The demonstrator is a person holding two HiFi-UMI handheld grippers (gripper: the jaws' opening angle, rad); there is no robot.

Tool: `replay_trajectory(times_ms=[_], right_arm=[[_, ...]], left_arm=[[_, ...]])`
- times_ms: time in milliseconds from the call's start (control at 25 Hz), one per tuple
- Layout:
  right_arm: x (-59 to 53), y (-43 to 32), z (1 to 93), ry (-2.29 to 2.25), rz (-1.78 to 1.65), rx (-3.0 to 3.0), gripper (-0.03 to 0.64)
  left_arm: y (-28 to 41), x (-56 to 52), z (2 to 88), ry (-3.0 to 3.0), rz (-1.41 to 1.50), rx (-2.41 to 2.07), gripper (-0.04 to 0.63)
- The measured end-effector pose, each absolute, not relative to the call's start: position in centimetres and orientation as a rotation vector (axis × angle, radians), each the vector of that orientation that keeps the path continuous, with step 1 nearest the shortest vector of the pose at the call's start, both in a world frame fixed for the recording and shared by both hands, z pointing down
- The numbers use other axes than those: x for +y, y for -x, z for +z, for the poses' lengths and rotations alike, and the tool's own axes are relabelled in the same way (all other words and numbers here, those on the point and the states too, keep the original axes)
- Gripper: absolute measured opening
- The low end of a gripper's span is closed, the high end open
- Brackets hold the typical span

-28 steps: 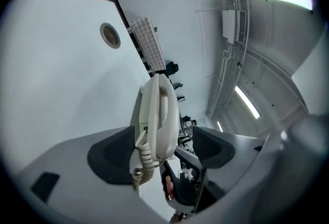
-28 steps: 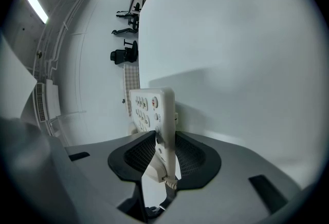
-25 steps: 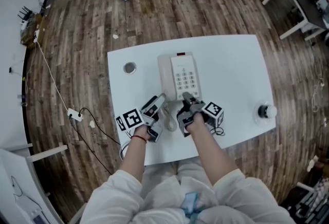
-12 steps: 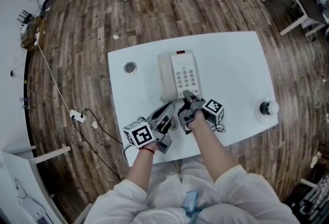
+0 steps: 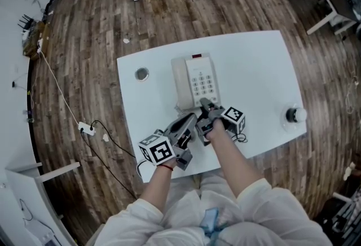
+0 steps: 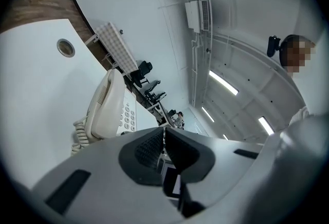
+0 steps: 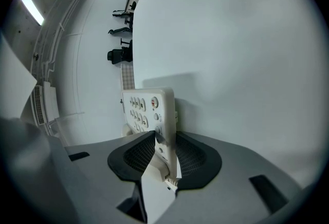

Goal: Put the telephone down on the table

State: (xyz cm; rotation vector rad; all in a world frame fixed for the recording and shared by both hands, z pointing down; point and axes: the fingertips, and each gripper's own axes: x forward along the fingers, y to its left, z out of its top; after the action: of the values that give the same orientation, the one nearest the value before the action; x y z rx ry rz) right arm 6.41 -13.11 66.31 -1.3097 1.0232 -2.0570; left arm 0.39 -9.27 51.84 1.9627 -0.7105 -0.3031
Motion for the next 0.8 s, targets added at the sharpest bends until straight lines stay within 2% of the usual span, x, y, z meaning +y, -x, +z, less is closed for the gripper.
replay_trajectory(times_ms=[800], right_arm=[[-12.8, -6.5, 67.6, 1.355, -2.063, 1.008, 0.141]], left_arm=[[-0.3, -9.5, 51.9, -1.945, -0.334, -0.709, 0.012]])
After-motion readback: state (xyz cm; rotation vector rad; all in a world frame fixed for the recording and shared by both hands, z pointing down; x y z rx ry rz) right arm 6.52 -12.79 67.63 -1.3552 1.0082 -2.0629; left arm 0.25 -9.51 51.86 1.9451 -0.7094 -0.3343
